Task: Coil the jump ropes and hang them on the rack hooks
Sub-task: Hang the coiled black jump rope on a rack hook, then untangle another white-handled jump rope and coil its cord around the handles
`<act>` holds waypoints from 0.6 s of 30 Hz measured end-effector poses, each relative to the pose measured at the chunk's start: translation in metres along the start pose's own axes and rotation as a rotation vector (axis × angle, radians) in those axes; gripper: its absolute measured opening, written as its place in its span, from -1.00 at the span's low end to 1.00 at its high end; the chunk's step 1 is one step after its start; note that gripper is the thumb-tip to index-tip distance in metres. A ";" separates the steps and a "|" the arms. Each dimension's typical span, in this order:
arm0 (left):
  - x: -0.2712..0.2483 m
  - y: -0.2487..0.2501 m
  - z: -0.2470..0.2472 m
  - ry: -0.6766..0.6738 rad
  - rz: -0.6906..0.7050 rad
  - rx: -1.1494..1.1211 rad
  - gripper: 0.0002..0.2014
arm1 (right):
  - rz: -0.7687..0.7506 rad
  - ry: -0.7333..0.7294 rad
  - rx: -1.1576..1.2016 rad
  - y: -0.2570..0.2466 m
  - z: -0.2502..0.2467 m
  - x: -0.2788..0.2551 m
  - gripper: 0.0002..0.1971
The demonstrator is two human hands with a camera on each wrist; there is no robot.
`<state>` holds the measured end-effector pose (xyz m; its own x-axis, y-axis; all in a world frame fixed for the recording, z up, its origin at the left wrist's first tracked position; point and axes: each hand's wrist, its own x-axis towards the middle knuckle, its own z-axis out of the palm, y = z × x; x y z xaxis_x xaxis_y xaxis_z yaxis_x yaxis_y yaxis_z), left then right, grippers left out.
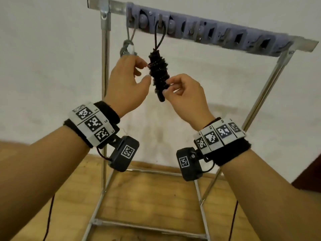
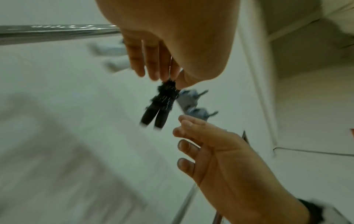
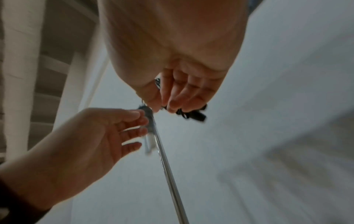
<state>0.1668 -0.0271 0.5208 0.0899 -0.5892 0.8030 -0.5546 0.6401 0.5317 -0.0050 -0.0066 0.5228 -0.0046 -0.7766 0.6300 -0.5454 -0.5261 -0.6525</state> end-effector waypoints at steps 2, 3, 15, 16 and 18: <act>-0.047 -0.013 0.001 -0.078 -0.057 -0.032 -0.80 | 0.043 -0.084 0.013 0.022 0.003 -0.041 -0.85; -0.074 -0.021 0.006 -0.155 -0.085 -0.039 -0.84 | 0.071 -0.129 0.015 0.035 0.006 -0.065 -0.88; -0.389 -0.156 0.071 -1.196 -0.483 0.222 -0.91 | 0.563 -0.621 -0.122 0.243 0.096 -0.323 -0.88; -0.407 -0.166 0.077 -1.252 -0.525 0.231 -0.90 | 0.594 -0.652 -0.131 0.260 0.103 -0.338 -0.88; -0.439 -0.186 0.089 -1.330 -0.582 0.278 -0.84 | 0.655 -0.733 -0.149 0.291 0.117 -0.363 -0.89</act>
<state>0.1564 0.0684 0.0457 -0.3718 -0.8312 -0.4133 -0.8584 0.1382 0.4941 -0.0640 0.0816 0.0547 0.1490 -0.9469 -0.2849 -0.7205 0.0934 -0.6871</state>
